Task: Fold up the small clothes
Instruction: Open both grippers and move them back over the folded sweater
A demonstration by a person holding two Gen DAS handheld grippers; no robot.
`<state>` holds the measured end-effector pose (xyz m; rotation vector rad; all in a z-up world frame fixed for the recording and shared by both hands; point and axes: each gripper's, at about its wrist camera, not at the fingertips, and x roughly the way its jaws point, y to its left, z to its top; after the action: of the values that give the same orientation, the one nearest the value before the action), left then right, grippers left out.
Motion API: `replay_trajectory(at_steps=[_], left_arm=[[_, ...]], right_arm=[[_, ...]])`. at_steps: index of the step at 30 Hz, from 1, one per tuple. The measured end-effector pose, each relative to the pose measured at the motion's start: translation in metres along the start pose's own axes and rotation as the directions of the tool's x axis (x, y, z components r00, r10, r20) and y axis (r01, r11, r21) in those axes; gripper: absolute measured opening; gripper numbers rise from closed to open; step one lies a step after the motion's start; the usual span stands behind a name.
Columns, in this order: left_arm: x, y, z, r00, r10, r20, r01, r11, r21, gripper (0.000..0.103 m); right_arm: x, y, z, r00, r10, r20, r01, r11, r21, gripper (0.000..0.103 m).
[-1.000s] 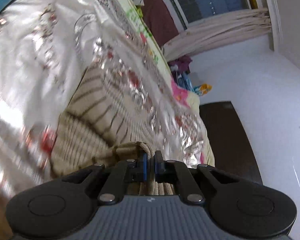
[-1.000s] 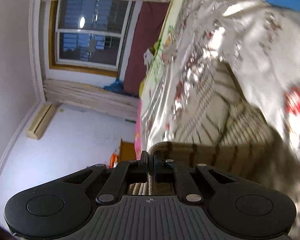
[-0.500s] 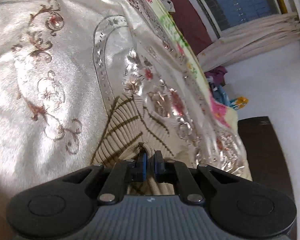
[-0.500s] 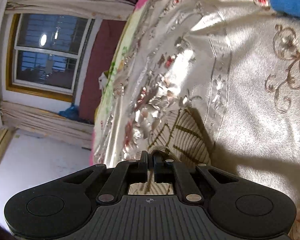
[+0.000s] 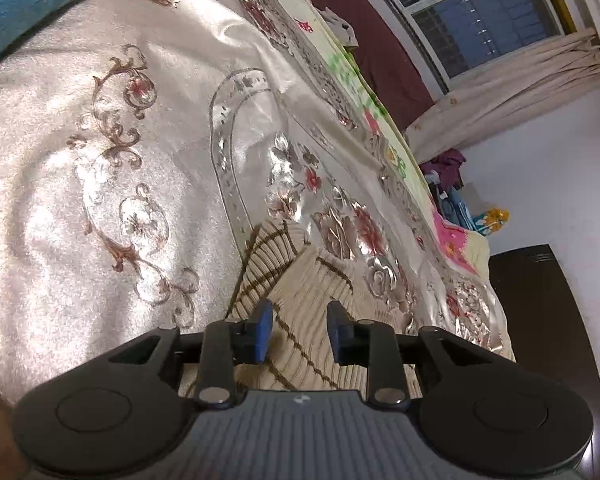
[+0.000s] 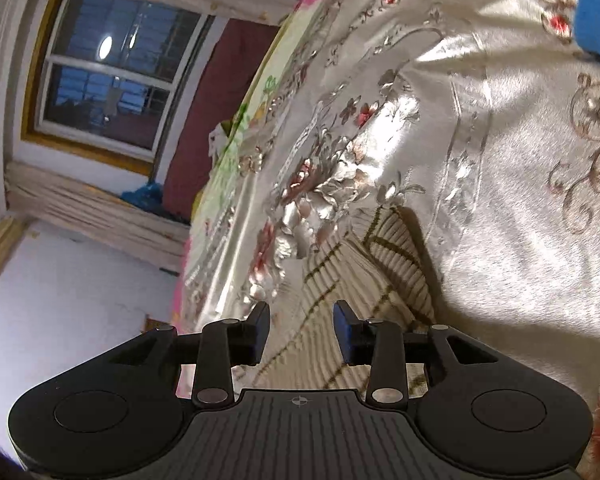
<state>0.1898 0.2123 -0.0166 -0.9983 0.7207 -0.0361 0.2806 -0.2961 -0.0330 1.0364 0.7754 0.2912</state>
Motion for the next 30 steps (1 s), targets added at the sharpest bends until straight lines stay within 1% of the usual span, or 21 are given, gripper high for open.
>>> replay_trajectory(at_steps=[4,7,11,14,16,20,22,23,25,28,30], left_arm=[[0.004,-0.007,-0.007,0.999,0.029,-0.019,-0.028,0.997,0.069,0.033],[0.011,-0.011,-0.010,0.997,0.063,-0.033,-0.060,0.993,0.106,0.034],[0.016,-0.007,-0.009,0.996,0.082,-0.040,-0.078,0.992,0.097,0.036],[0.016,-0.011,-0.008,0.995,0.096,-0.035,-0.091,0.988,0.127,0.040],[0.016,-0.015,-0.008,0.993,0.113,-0.021,-0.108,0.981,0.163,0.043],[0.017,-0.022,-0.008,0.989,0.149,0.003,-0.146,0.964,0.222,0.044],[0.020,-0.025,-0.009,0.985,0.170,0.017,-0.168,0.951,0.258,0.044],[0.022,-0.027,-0.009,0.985,0.171,0.016,-0.169,0.948,0.270,0.044],[0.024,-0.033,-0.011,0.986,0.168,0.017,-0.165,0.939,0.302,0.044],[0.028,-0.045,-0.015,0.982,0.184,0.036,-0.184,0.905,0.383,0.044],[0.035,-0.049,-0.014,0.978,0.206,0.034,-0.202,0.890,0.409,0.044]], right_arm=[[-0.002,-0.003,-0.001,0.997,-0.080,0.018,0.081,0.994,-0.068,0.036],[-0.001,-0.001,-0.001,0.989,-0.147,0.027,0.150,0.978,-0.148,0.036],[0.013,0.011,-0.003,0.974,-0.223,0.037,0.224,0.930,-0.291,0.036],[0.024,0.021,-0.007,0.962,-0.269,0.055,0.269,0.878,-0.396,0.036],[0.032,0.028,-0.009,0.957,-0.285,0.058,0.280,0.847,-0.452,0.036],[0.043,0.035,-0.016,0.947,-0.317,0.052,0.297,0.802,-0.519,0.036],[0.043,0.039,-0.022,0.947,-0.317,0.055,0.294,0.782,-0.550,0.036],[0.043,0.041,-0.024,0.947,-0.316,0.054,0.290,0.774,-0.563,0.036],[0.042,0.045,-0.028,0.949,-0.311,0.044,0.278,0.764,-0.582,0.036],[0.046,0.046,-0.028,0.944,-0.326,0.046,0.288,0.750,-0.596,0.035],[0.048,0.044,-0.026,0.943,-0.330,0.048,0.294,0.755,-0.586,0.036]])
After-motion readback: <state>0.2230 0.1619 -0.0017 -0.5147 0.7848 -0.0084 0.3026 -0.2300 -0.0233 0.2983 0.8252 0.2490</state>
